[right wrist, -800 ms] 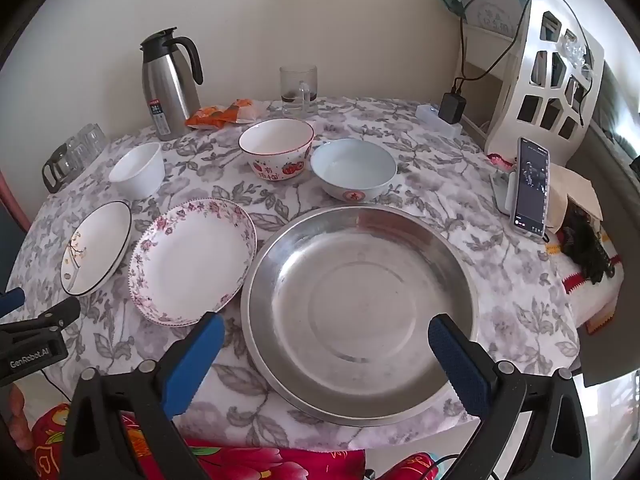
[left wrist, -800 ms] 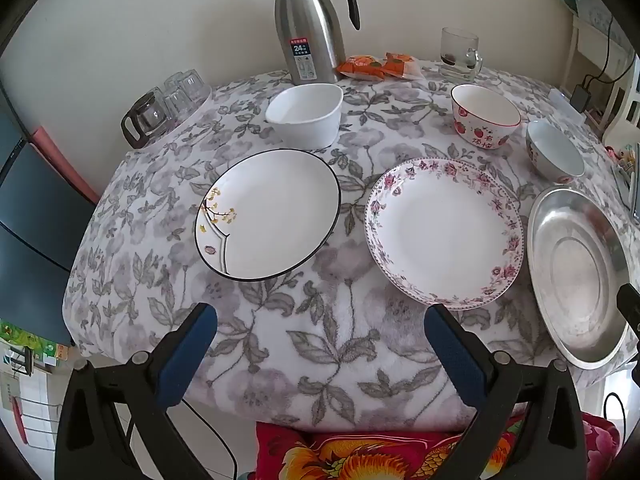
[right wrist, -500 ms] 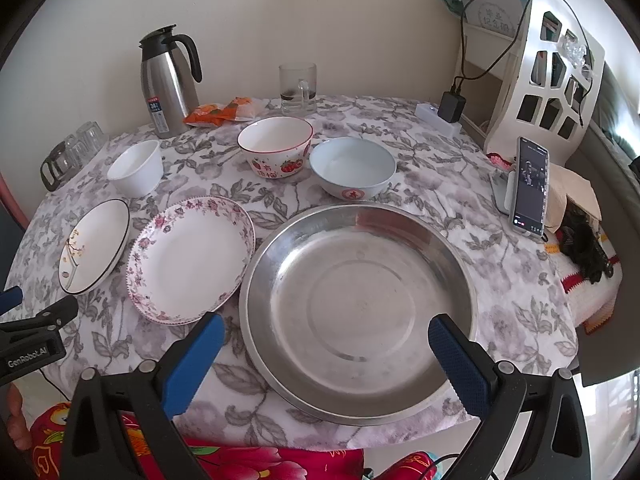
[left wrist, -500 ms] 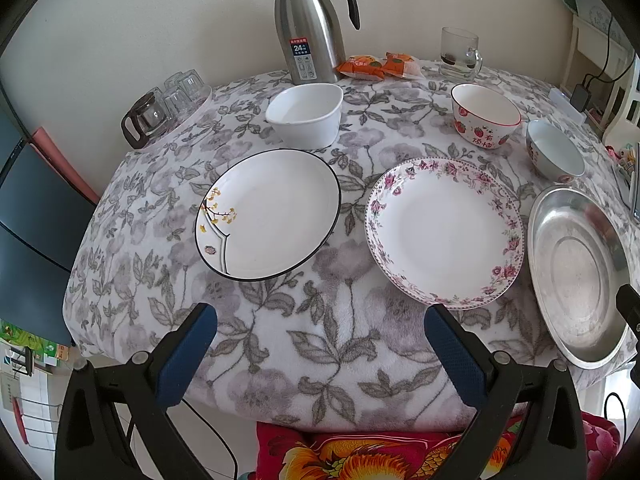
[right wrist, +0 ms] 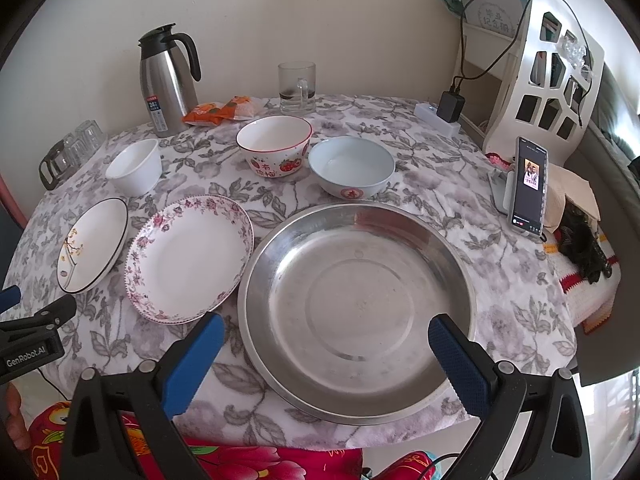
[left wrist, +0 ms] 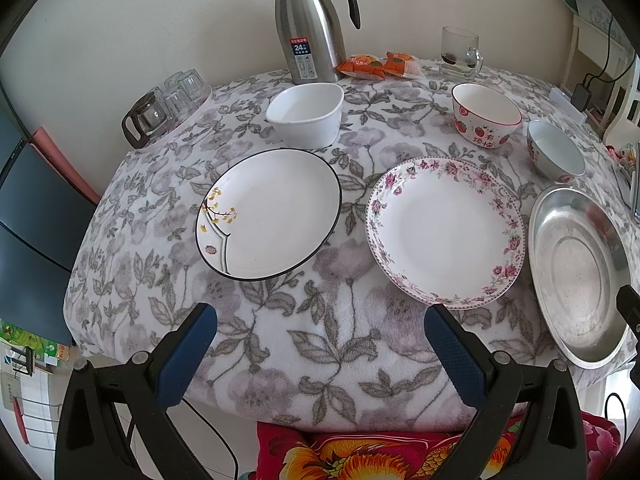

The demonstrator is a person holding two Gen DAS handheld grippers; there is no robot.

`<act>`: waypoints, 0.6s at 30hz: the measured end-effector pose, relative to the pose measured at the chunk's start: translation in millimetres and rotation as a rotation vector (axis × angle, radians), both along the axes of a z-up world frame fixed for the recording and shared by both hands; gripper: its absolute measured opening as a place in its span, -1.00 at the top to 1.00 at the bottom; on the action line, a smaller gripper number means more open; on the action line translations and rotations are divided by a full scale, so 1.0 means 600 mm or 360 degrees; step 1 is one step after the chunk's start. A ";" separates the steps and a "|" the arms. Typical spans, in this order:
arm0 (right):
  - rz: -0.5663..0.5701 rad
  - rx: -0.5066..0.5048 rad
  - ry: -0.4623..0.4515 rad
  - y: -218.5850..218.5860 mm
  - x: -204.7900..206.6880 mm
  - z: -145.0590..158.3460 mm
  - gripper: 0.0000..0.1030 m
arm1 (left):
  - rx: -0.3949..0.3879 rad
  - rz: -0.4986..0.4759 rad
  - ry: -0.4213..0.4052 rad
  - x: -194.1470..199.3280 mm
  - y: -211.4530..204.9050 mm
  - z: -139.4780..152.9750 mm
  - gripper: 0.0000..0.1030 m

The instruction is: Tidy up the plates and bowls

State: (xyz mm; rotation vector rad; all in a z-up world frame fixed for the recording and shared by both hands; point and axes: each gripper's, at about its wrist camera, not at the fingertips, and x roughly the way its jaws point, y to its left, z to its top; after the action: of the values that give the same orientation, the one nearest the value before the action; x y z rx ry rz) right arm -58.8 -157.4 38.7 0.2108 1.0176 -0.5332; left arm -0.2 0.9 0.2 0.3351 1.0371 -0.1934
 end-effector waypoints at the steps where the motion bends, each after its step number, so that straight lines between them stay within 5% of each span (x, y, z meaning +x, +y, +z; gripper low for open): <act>1: 0.0001 -0.0001 -0.0001 0.000 0.000 0.000 -1.00 | 0.0000 0.0001 0.0000 0.000 0.000 0.000 -1.00; 18: 0.0000 0.0014 0.0009 -0.001 -0.001 -0.001 -1.00 | 0.0001 0.0000 0.0001 0.000 0.000 0.000 -1.00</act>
State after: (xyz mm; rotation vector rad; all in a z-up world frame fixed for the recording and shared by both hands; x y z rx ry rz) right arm -59.4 -157.9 37.9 0.2172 1.0254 -0.5298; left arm -0.2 0.7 0.2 0.3352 1.0377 -0.1930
